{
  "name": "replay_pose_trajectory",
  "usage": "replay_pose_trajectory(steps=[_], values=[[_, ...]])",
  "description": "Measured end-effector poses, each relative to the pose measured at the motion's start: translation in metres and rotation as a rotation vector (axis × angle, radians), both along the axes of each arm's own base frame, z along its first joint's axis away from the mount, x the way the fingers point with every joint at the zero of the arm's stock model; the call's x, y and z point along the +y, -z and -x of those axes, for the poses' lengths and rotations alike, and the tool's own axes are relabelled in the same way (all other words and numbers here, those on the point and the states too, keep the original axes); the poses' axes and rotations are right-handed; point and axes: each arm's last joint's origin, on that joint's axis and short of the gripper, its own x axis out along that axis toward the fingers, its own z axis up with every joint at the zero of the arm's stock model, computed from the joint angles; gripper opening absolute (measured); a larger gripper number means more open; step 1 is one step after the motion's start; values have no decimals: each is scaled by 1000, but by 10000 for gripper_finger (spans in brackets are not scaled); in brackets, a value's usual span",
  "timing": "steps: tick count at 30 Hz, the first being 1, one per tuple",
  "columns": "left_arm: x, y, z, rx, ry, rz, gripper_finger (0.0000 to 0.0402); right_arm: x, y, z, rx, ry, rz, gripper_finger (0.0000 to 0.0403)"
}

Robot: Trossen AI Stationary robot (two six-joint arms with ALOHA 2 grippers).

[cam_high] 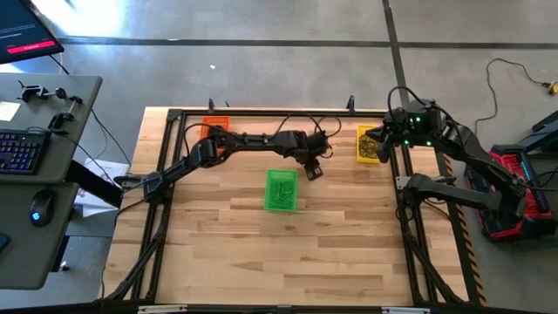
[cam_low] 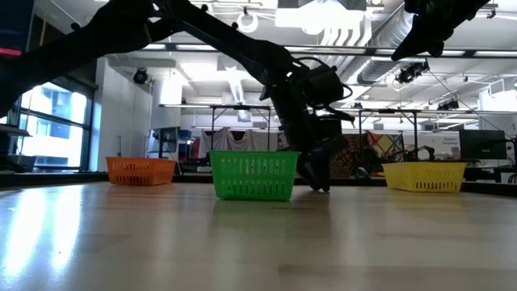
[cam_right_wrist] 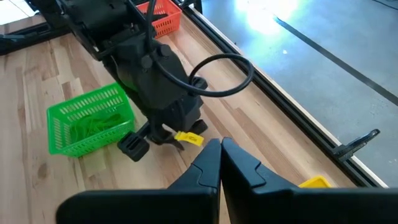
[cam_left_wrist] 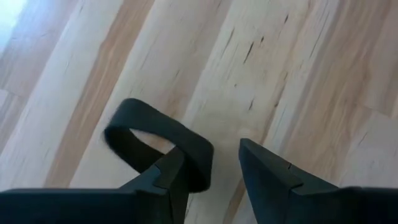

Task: Sort rubber bands into baskets
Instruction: Put the black rubber band into the orange bin

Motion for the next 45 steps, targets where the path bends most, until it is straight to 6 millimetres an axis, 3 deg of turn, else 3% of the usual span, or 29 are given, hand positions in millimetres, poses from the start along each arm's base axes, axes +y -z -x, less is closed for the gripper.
replay_pose_trajectory(steps=[4,8,10,18,25,33,45], values=[[-2,-1,0,5,13,-16,97,0,0,0,0,0,0,0],[-2,-10,-1,19,17,-14,25,0,0,0,0,0,0,0],[-1,-19,-4,-7,29,-31,7,0,0,0,0,0,0,0],[-3,-74,-12,-99,78,-61,2,0,0,0,0,0,0,0],[-11,-127,9,-149,66,-18,1,1,0,1,-5,0,3,0],[-19,-174,27,-221,80,-22,0,1,-3,-1,-42,-29,-8,0],[-20,-181,36,-183,56,-21,0,0,-7,-3,-97,-34,2,0]])
